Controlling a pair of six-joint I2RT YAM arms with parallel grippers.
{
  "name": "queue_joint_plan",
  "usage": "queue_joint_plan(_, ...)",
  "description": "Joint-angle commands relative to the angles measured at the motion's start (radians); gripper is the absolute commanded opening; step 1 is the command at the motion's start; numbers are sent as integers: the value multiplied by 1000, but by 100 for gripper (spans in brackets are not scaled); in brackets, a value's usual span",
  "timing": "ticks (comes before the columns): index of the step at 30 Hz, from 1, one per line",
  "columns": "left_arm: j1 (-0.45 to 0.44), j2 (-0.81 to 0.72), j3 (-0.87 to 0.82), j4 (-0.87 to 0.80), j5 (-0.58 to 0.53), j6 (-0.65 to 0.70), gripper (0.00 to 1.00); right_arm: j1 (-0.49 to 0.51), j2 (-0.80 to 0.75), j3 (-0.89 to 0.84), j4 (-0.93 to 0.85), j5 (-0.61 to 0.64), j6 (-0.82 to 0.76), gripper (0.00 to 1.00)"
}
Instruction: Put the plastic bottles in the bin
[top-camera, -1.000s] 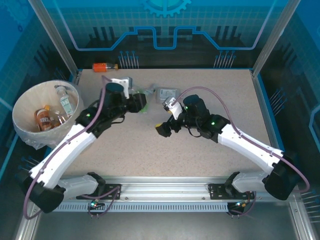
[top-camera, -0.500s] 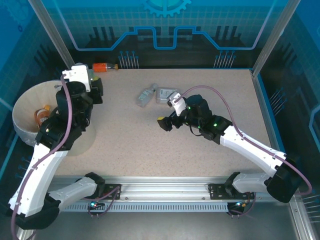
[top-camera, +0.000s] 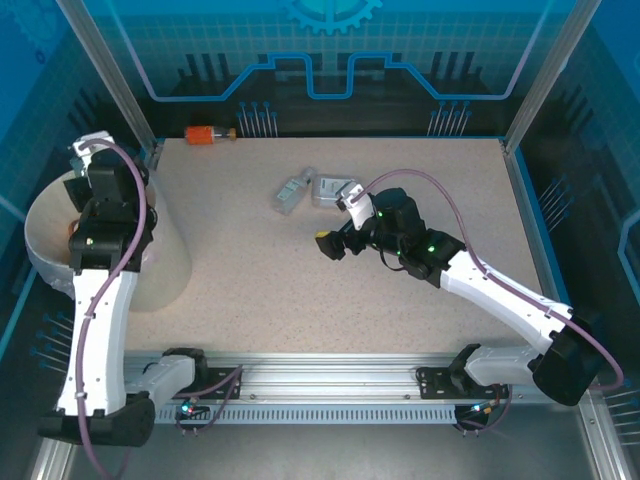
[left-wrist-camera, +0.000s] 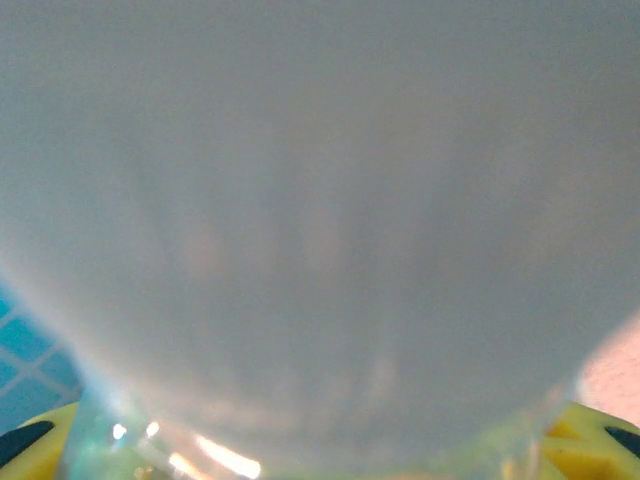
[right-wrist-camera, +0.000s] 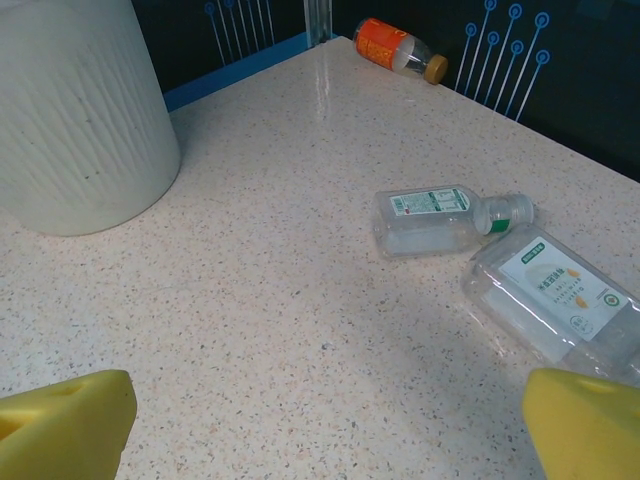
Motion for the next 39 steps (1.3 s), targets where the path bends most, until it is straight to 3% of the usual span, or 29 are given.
queue_joint_plan(1,97,35,-2,-88,65,-74,42,-15,1,-3,26,-2,23,100)
queue_joint_plan(11,313,135,-31,-108,245,-107,46,-21,11,8,28,5,29,100)
queue_joint_plan(21,420,216,-8,-68,206,-112,52,-23,14,10,27,4,44,100)
queue_joint_plan(25,462,245,19,-88,193,-132,70,-24,12,13,16,11,39,100)
queue_joint_plan(30,463,250,97,-164,261,-196,98,-26,8,7,7,20,48,100)
queue_joint_plan(39,357,223,182,-230,298,-236,99,-43,2,-19,44,100,118,100)
